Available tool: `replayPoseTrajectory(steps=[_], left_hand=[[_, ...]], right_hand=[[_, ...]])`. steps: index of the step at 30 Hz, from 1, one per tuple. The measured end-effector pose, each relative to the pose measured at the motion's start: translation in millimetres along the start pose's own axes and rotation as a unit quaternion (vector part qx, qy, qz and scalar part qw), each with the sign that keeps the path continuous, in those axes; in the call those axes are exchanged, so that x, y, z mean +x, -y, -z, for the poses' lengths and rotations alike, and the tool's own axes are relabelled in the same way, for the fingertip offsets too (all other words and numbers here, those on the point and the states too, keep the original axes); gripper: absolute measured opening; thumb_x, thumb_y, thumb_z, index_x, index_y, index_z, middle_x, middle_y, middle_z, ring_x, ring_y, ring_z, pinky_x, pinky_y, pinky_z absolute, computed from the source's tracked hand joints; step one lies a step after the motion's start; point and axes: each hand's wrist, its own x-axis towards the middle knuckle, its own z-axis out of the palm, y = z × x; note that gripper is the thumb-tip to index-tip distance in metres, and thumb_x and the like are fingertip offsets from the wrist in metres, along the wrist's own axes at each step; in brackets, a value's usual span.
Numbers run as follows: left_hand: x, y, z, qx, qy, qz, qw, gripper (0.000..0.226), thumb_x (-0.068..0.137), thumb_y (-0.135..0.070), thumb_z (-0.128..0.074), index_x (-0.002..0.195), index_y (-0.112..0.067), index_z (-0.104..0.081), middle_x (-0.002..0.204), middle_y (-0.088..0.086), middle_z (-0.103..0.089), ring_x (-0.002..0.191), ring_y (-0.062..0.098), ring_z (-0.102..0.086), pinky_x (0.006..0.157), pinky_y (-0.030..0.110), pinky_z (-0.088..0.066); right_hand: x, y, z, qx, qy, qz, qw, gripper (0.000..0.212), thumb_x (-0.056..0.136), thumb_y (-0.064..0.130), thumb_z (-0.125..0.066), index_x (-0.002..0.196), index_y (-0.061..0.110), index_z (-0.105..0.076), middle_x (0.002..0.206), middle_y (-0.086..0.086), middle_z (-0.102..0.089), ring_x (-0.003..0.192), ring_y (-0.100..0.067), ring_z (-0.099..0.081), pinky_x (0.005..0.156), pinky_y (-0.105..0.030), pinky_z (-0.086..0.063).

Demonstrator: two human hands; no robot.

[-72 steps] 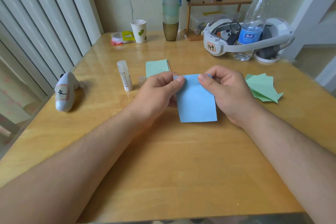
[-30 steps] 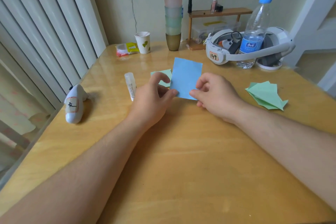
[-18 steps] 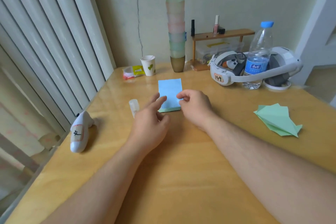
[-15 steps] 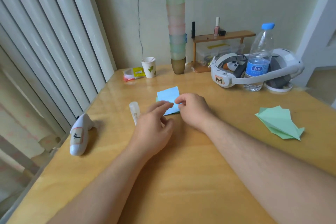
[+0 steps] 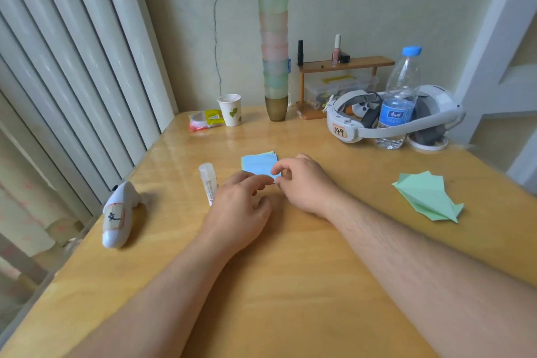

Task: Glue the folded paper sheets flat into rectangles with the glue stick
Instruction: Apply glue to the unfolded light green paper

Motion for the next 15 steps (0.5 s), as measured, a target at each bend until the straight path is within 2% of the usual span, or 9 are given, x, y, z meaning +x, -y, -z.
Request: replayPoseTrajectory(steps=[3, 7, 9, 11, 13, 15], left_hand=[[-1.4, -1.4, 0.7, 0.007, 0.015, -0.008, 1.000, 0.035, 0.090, -0.020, -0.064, 0.122, -0.034, -0.071, 0.109, -0.014, -0.059, 0.102, 0.006, -0.057, 0.088, 0.019, -0.042], [-7.8, -10.8, 4.4, 0.042, 0.038, -0.046, 0.997, 0.032, 0.092, -0.021, -0.063, 0.119, -0.033, -0.072, 0.114, -0.011, -0.061, 0.110, 0.013, -0.057, 0.093, 0.028, -0.047], [-10.8, -17.8, 5.6, 0.078, 0.045, -0.071, 0.993, 0.027, 0.094, -0.021, -0.062, 0.117, -0.030, -0.074, 0.116, -0.005, -0.062, 0.113, 0.019, -0.057, 0.091, 0.032, -0.048], [-13.2, -23.1, 4.2, 0.123, 0.043, -0.118, 0.985, 0.024, 0.095, -0.022, -0.057, 0.111, -0.026, -0.076, 0.113, 0.000, -0.066, 0.107, 0.027, -0.060, 0.088, 0.040, -0.052], [-13.7, -24.8, 2.0, 0.155, 0.037, -0.165, 0.973, 0.024, 0.094, -0.024, -0.054, 0.104, -0.024, -0.076, 0.106, 0.001, -0.067, 0.096, 0.030, -0.063, 0.080, 0.045, -0.055], [-13.8, -27.9, 2.1, 0.188, 0.041, -0.204, 0.960, 0.019, 0.095, -0.024, -0.060, 0.104, -0.024, -0.076, 0.104, 0.002, -0.067, 0.093, 0.030, -0.064, 0.076, 0.040, -0.053]], right_hand=[[-19.2, -6.5, 11.9, -0.007, 0.018, 0.007, 1.000, 0.024, 0.097, 0.022, -0.062, 0.114, 0.037, -0.071, 0.107, 0.009, -0.050, 0.087, -0.005, -0.058, 0.067, -0.019, -0.042], [-51.9, -9.9, 29.2, -0.010, 0.032, 0.034, 0.999, 0.021, 0.094, 0.023, -0.069, 0.108, 0.038, -0.073, 0.105, 0.012, -0.053, 0.090, -0.001, -0.060, 0.082, -0.020, -0.045], [-66.2, -12.9, 40.4, -0.032, 0.016, 0.041, 0.999, 0.020, 0.093, 0.023, -0.070, 0.106, 0.037, -0.073, 0.105, 0.013, -0.054, 0.086, -0.002, -0.059, 0.083, -0.023, -0.045], [-80.2, -20.6, 54.7, -0.085, -0.011, 0.048, 0.995, 0.020, 0.094, 0.023, -0.069, 0.108, 0.035, -0.073, 0.106, 0.013, -0.054, 0.085, -0.001, -0.054, 0.084, -0.026, -0.042], [-93.7, -33.6, 70.7, -0.150, -0.048, 0.057, 0.986, 0.020, 0.093, 0.024, -0.067, 0.109, 0.035, -0.074, 0.106, 0.012, -0.053, 0.098, -0.008, -0.049, 0.093, -0.032, -0.044], [-108.8, -45.2, 89.1, -0.198, -0.082, 0.039, 0.976, 0.022, 0.092, 0.027, -0.066, 0.111, 0.035, -0.073, 0.107, 0.011, -0.053, 0.113, -0.018, -0.046, 0.102, -0.040, -0.043]])
